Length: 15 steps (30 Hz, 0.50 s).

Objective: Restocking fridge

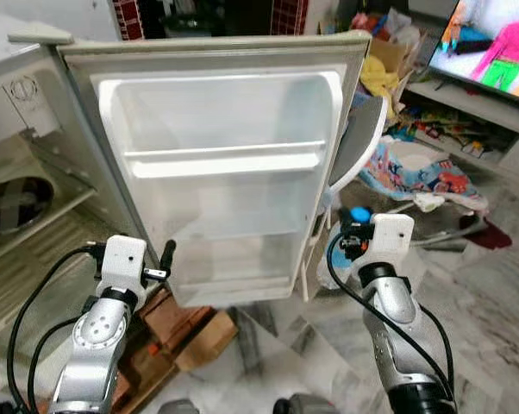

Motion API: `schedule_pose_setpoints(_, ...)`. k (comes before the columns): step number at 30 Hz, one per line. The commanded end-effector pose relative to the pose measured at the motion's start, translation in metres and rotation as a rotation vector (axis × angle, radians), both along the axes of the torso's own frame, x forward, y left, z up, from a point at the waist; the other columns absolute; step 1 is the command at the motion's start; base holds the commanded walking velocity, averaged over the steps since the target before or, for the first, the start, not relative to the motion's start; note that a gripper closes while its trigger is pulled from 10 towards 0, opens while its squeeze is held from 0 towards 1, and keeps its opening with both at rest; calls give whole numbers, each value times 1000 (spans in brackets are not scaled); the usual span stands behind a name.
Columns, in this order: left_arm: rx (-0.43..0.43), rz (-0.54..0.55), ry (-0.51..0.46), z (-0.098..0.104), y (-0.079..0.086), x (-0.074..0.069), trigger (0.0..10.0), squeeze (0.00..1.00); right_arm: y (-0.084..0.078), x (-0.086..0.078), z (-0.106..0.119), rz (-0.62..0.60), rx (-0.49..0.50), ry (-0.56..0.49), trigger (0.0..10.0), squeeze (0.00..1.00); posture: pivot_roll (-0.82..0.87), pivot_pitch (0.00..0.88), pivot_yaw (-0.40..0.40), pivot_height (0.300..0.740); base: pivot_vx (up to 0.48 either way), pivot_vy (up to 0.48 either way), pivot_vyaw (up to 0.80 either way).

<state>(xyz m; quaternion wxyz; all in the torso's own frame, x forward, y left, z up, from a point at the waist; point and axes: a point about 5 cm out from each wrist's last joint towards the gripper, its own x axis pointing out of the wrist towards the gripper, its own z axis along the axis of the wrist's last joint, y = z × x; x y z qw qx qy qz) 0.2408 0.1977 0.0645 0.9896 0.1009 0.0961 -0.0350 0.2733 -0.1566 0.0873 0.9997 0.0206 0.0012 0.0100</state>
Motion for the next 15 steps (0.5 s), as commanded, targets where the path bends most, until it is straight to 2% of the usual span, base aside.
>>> schedule_pose_setpoints(1, -4, 11, -7, 2, 0, -2, 10000, 0, -3, 5, 6, 0, -8, -18, 10000, 0, 49, 21, -51, 740, 266, 0, 0)
schedule_pose_setpoints(9, -15, 10, -4, 3, 1, -1, 10000, 0, -3, 6, 6, 8, -14, -18, 10000, 0, 49, 23, -49, 740, 293, 0, 0)
schedule_pose_setpoints(15, -22, 12, -6, 3, 0, 1, 10000, 0, -3, 7, 6, 12, -13, -20, 10000, 0, 47, 18, -49, 740, 225, 349, 0)
